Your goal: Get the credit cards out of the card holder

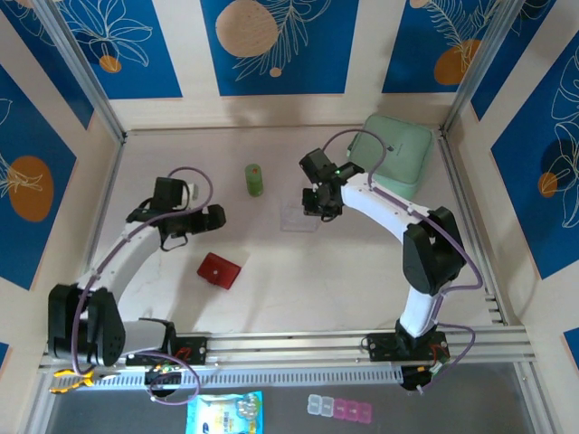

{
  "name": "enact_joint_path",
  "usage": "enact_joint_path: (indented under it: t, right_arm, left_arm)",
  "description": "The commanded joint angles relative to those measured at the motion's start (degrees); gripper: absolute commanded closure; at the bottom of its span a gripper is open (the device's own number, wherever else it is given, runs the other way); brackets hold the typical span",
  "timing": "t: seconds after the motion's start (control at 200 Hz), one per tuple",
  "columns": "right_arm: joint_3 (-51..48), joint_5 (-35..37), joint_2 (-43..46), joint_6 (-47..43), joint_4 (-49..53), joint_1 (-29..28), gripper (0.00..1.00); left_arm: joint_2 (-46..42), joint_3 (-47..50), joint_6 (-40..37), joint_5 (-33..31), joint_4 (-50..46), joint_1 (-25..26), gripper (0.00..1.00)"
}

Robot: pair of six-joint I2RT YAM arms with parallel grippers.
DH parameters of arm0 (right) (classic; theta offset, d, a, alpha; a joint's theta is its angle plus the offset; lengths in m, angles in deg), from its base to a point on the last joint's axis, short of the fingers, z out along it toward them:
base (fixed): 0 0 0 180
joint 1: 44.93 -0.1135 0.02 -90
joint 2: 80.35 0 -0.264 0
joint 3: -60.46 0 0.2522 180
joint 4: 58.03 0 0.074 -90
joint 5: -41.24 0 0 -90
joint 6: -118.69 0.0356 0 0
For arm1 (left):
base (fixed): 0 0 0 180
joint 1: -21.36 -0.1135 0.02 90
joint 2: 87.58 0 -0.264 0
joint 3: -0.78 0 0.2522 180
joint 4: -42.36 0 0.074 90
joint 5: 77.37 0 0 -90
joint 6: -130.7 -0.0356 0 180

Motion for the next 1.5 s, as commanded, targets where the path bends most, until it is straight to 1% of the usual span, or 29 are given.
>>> enact_joint_path:
  t: [0.0, 0.13, 0.29, 0.415, 0.52, 0.775, 1.03, 1.1, 1.321, 1.496]
  right_arm:
    - [-4.2, -3.5, 3.0, 2.7, -2.3, -1.0, 0.70]
    - [-9.5, -3.1, 6.3, 4.3, -3.8, -2.4, 0.69]
    - [-15.1, -3.0, 9.6, 6.4, -5.5, -3.8, 0.67]
    - [-18.0, -1.6, 11.7, 7.5, -5.5, -5.2, 0.64]
    - [-20.2, -0.4, 13.8, 8.5, -5.0, -6.3, 0.62]
    - [-24.4, 0.4, 18.3, 9.0, -4.9, -6.9, 0.58]
    - [-25.5, 1.0, 21.5, 6.4, -3.9, -6.9, 0.54]
    - [-26.1, 0.6, 22.0, 6.0, -4.3, -6.9, 0.53]
    - [-28.8, -0.1, 23.7, 5.6, -5.2, -7.0, 0.52]
    - [-31.8, -0.9, 25.1, 5.8, -6.4, -7.0, 0.52]
  left_arm:
    - [3.6, -1.5, 1.9, 2.6, 0.0, 3.2, 0.01]
    - [8.3, -3.4, 1.1, 4.6, -0.2, 6.3, 0.01]
    - [13.4, -4.3, 0.2, 4.8, -1.0, 9.1, 0.02]
    - [15.7, -3.0, -0.5, 5.8, -0.5, 9.6, 0.02]
    - [16.1, -1.7, -1.0, 4.7, -1.2, 9.6, 0.02]
    - [10.9, 3.4, -0.8, 2.1, -3.6, 9.6, 0.00]
    - [2.1, 10.1, 3.0, 0.5, -5.9, 10.5, 0.00]
    - [0.0, 11.7, 4.4, 0.2, -6.4, 11.7, 0.00]
    - [-4.1, 15.1, 9.5, -1.4, -7.8, 17.8, 0.00]
    - [-6.1, 15.4, 13.6, -4.7, -10.0, 22.8, 0.00]
